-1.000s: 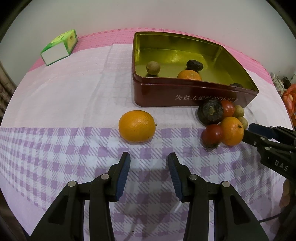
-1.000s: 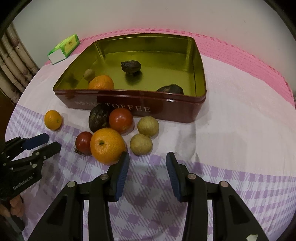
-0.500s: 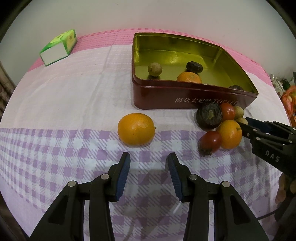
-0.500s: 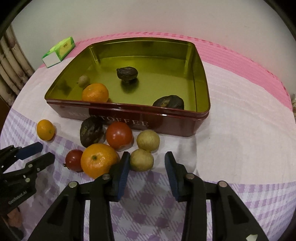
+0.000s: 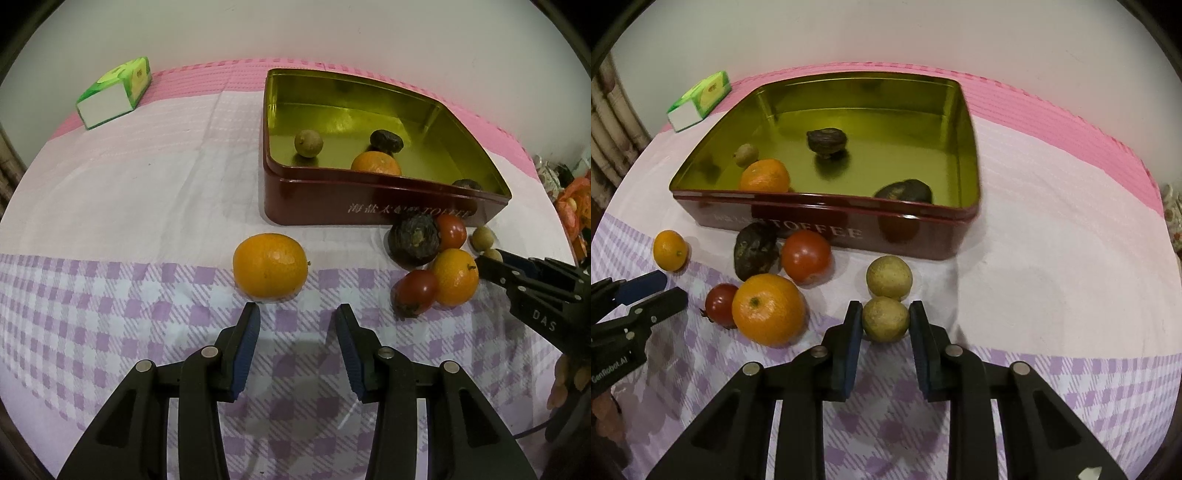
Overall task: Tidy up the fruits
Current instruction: 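Grasp the tan round fruits with the right gripper while the left grasps a large orange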
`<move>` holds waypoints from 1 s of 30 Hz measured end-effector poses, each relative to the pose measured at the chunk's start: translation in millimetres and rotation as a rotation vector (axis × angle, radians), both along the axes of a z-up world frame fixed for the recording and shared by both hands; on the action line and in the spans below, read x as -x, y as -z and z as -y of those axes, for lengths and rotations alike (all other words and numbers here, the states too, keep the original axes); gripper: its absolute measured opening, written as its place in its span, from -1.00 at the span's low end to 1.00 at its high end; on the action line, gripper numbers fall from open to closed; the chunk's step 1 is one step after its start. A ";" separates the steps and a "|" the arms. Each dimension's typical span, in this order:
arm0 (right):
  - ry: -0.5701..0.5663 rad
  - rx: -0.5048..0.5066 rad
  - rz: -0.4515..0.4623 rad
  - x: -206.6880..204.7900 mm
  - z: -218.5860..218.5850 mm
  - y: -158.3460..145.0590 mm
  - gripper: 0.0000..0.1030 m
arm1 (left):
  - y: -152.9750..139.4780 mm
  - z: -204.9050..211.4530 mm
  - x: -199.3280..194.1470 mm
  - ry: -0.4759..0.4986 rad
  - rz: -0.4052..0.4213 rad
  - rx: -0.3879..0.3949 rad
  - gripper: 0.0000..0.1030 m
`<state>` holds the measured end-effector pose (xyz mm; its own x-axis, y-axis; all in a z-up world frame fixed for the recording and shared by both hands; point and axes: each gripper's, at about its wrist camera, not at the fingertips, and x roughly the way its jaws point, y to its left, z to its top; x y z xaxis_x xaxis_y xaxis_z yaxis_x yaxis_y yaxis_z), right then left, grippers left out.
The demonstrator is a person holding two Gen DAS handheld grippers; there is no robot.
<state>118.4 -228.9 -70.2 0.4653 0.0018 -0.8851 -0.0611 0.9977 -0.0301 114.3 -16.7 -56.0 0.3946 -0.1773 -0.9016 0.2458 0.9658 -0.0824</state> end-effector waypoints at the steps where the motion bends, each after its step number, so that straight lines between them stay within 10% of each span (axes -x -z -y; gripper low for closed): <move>1: 0.004 -0.007 0.002 0.8 2.5 0.0 -0.54 | 0.0 0.7 -0.7 0.002 0.002 0.000 -0.15; 30: 0.013 -0.025 0.011 4.8 6.5 -0.8 -0.53 | 6.1 -0.8 -38.6 -0.049 0.043 -0.063 -0.15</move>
<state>113.6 -235.4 -69.4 0.4752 0.0175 -0.8797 -0.0478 0.9988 -0.0059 152.9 -15.8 -62.1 0.4402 -0.1002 -0.8923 0.2001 0.9797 -0.0112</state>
